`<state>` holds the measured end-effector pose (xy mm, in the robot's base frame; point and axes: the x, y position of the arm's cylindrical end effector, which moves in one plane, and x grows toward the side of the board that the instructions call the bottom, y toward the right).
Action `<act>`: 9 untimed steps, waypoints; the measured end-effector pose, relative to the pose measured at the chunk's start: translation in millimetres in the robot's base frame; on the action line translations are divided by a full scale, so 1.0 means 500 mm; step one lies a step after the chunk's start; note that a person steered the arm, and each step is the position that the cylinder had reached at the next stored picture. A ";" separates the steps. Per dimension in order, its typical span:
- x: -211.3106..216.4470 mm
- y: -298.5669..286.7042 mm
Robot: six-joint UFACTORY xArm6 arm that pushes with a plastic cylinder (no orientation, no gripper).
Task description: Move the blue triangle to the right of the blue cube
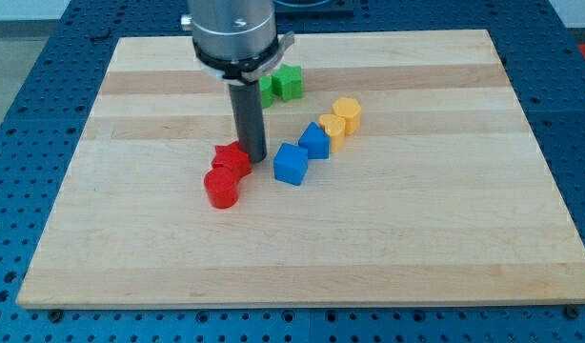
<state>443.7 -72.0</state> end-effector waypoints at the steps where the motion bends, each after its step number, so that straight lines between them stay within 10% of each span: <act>1: 0.027 -0.016; 9: -0.086 0.197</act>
<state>400.9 26.5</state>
